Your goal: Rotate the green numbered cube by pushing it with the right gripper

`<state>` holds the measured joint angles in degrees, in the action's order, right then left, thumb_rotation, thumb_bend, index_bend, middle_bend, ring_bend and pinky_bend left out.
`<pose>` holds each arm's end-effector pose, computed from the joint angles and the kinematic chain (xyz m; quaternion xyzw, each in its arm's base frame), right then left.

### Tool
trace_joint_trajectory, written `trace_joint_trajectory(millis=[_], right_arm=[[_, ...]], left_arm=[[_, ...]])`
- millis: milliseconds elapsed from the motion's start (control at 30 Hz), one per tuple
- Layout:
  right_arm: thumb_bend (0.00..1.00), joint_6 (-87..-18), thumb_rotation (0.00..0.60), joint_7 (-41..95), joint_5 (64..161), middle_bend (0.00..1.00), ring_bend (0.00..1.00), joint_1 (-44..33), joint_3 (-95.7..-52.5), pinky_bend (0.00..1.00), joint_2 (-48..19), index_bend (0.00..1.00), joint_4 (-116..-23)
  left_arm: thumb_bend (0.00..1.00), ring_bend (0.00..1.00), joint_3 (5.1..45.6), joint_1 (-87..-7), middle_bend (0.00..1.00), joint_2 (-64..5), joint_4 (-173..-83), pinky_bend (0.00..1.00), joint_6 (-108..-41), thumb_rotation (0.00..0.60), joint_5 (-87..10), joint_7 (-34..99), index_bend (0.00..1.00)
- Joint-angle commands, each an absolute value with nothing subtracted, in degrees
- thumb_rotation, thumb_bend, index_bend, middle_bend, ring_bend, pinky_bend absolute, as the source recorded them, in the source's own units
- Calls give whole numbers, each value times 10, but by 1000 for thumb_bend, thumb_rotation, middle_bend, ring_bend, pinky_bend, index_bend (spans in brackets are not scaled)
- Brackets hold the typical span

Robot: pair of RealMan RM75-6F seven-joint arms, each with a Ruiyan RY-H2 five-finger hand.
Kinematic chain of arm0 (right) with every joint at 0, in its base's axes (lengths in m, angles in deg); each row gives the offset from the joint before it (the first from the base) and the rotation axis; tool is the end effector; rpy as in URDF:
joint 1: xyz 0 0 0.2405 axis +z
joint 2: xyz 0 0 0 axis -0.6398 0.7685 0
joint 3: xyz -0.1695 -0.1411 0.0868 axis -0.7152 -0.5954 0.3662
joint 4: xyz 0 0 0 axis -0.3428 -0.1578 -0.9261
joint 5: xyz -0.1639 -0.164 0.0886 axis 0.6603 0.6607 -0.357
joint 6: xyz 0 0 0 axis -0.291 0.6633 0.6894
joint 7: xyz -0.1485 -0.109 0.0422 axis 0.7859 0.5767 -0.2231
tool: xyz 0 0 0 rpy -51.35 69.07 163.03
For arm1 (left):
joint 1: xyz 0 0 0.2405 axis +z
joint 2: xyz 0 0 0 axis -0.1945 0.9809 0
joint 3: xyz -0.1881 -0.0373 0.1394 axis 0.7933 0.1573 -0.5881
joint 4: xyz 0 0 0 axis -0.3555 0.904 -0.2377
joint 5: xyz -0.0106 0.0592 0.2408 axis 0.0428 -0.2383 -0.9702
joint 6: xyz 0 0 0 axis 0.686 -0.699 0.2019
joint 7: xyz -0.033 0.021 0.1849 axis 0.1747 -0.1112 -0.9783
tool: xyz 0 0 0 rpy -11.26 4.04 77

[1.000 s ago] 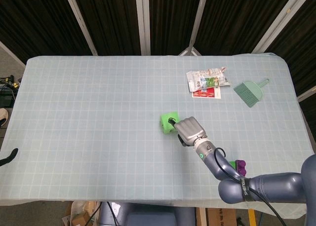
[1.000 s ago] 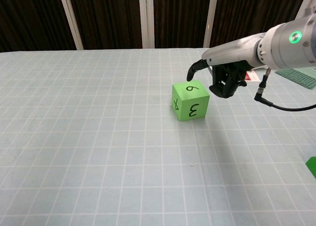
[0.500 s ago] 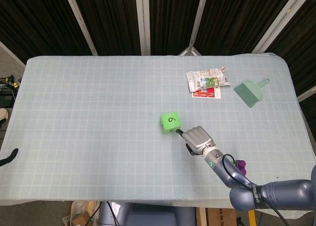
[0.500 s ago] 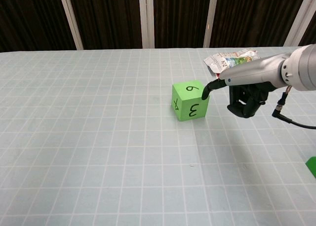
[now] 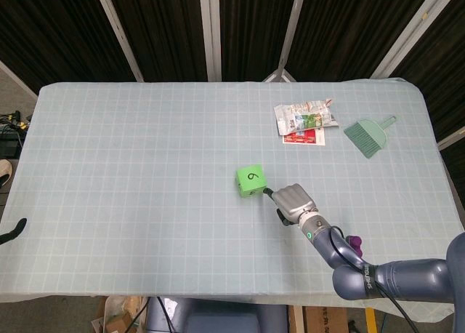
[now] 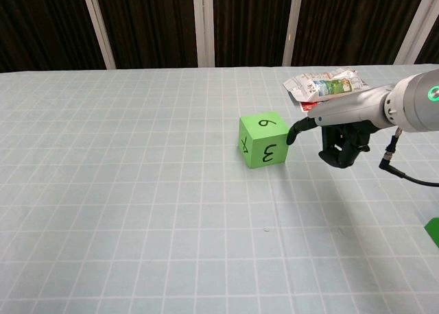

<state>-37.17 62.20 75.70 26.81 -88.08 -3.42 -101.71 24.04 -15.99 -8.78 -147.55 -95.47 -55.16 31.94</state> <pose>-0.1113 -0.3480 -0.0585 0.8146 -0.4082 0.1707 0.3749 -0.3296 0.2431 0.1479 -0.5399 -0.3880 -0.3769 0.6449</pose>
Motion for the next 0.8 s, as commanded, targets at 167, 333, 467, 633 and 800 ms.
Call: trace_joint_trajectory(millis=[167, 333, 467, 633, 800], right_arm=[[675, -367, 600, 621, 751, 820, 783, 272, -876, 674, -39, 144, -1007], [675, -361, 600, 613, 746, 820, 783, 275, -866, 674, -42, 144, -996], [675, -355, 600, 608, 744, 820, 783, 278, -860, 674, -43, 143, -990], [675, -347, 600, 607, 733, 820, 783, 284, -856, 674, -45, 143, -980], [674, -337, 600, 607, 711, 820, 783, 296, -852, 674, -48, 143, -966]], left_arm=[[335, 0, 241, -160, 0, -88, -1475, 82, -954, 600, -551, 319, 110], [335, 0, 240, -160, 0, -89, -1475, 82, -955, 600, -551, 317, 110], [335, 0, 241, -160, 0, -89, -1475, 82, -955, 600, -550, 317, 110], [335, 0, 241, -160, 0, -88, -1475, 81, -954, 600, -550, 318, 110], [335, 0, 241, -160, 0, -88, -1475, 82, -955, 600, -549, 319, 110]])
